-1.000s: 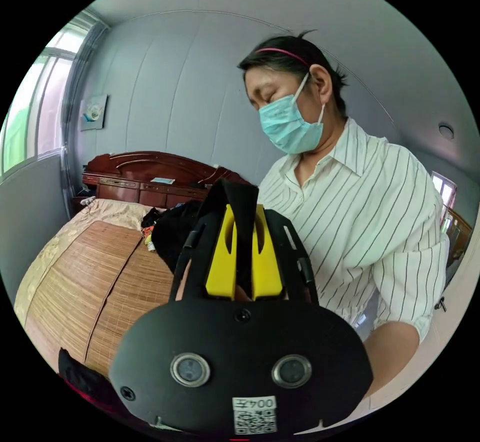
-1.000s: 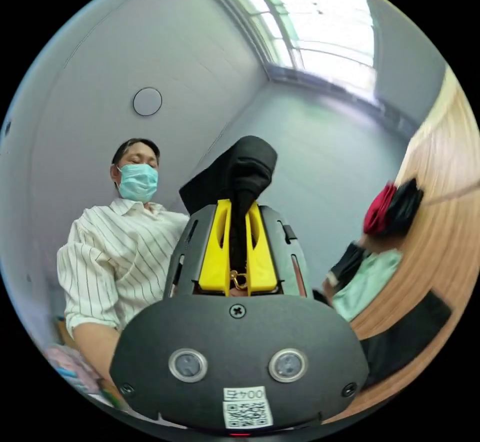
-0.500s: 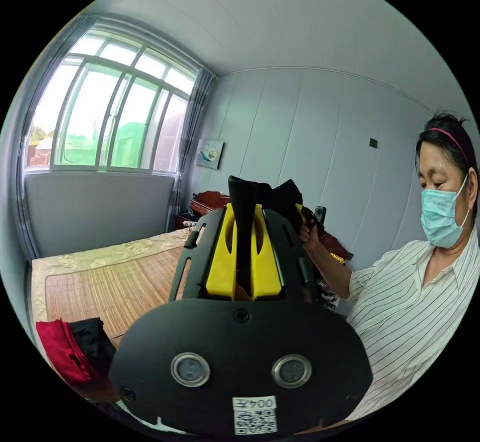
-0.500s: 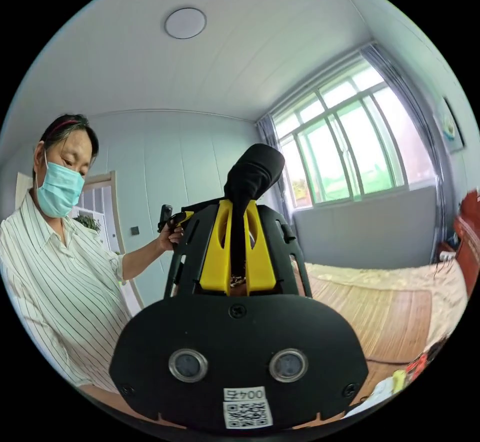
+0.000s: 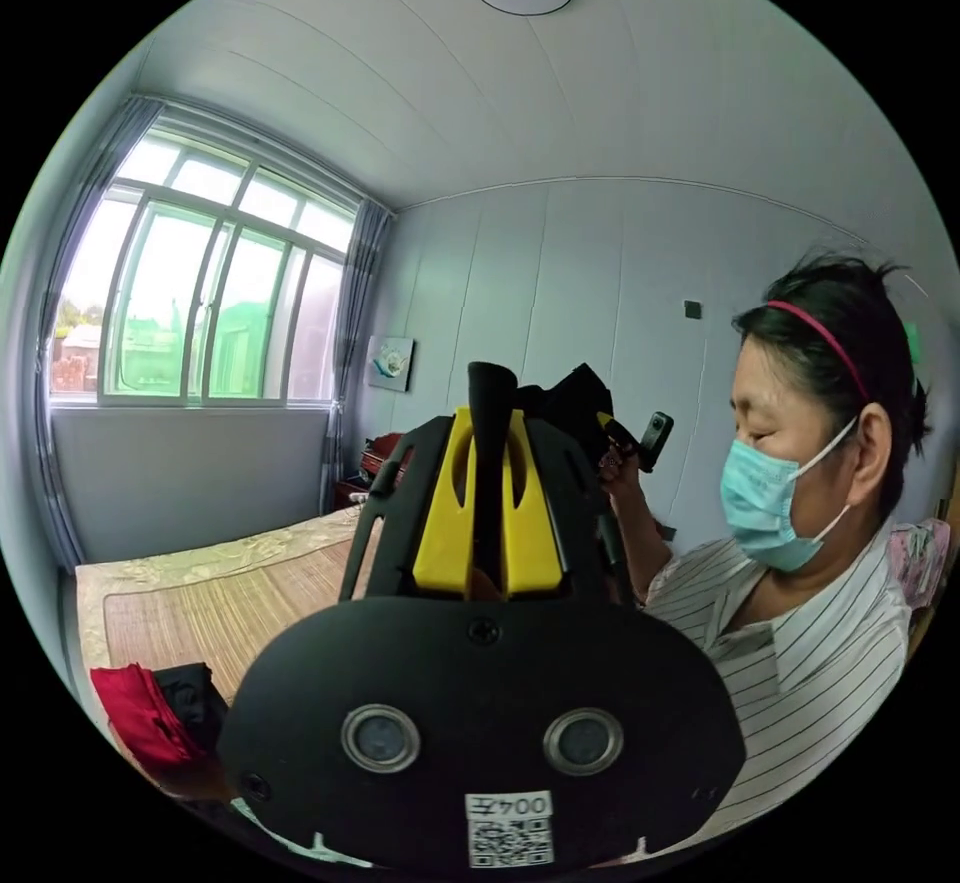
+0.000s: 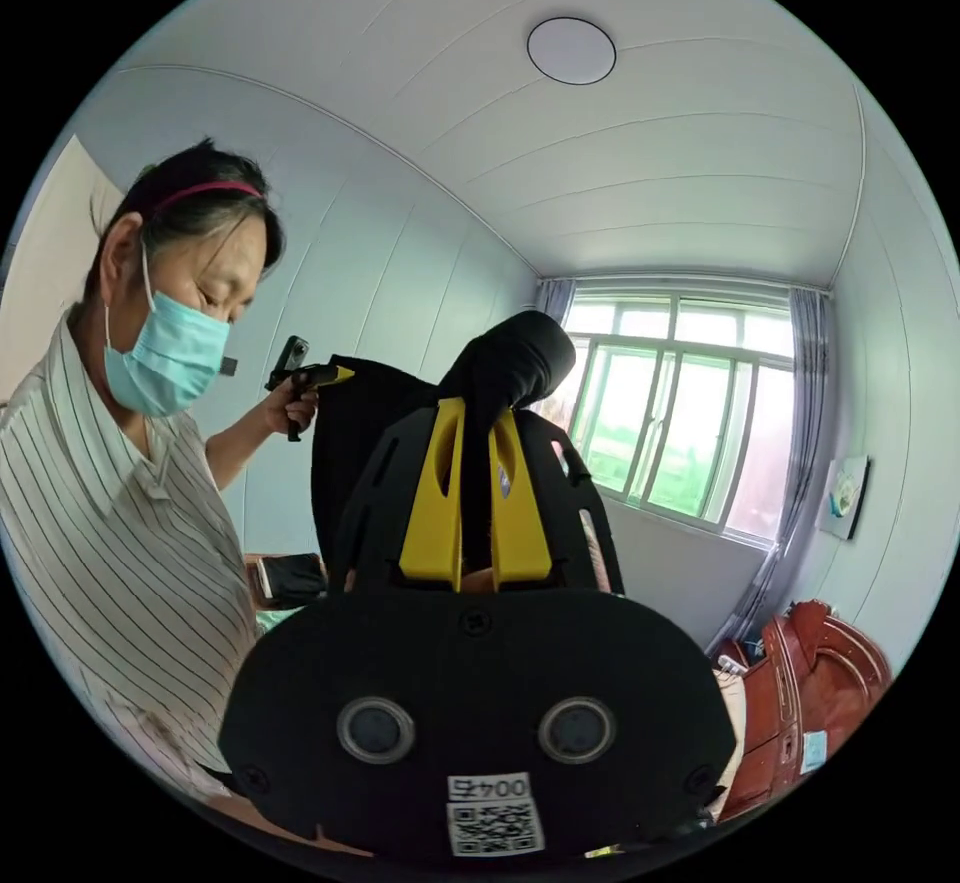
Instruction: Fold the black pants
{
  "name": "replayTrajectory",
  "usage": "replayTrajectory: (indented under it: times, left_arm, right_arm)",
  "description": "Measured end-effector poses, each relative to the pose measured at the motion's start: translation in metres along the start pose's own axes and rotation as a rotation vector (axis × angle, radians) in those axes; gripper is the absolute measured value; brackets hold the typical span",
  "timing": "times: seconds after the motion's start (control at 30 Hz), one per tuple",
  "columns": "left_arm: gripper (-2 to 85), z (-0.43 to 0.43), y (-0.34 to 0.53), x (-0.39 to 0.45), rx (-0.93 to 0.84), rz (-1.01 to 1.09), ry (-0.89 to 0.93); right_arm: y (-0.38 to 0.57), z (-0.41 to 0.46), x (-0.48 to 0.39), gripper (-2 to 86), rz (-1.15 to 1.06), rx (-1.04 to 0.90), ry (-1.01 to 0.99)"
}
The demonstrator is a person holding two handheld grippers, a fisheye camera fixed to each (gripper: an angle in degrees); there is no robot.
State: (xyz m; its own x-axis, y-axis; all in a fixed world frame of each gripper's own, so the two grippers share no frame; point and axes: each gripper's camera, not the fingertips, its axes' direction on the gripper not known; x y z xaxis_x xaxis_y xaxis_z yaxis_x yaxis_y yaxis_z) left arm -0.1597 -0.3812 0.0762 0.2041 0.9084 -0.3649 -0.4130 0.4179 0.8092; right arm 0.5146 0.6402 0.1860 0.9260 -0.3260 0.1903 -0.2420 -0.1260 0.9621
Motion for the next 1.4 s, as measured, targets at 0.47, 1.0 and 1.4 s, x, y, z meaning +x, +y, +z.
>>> replayTrajectory:
  times: [0.47, 1.0, 1.4]
  left_arm:
    - [1.3, 0.280, 0.004, -0.004, -0.219, -0.234, -0.252]
    - [1.7, 0.733, 0.401, -0.138, -0.608, -0.618, -0.716]
    - [0.7, 0.766, 0.526, 0.094, -0.833, -0.582, -0.540]
  right_arm:
    - [0.123, 0.142, 0.085, 3.9, 0.357, -0.358, 0.248]
    - [0.685, 0.426, 0.282, 4.4, 0.823, -1.106, 0.450]
    - [0.807, 0.297, 0.096, 0.1, 0.457, -1.345, 0.373]
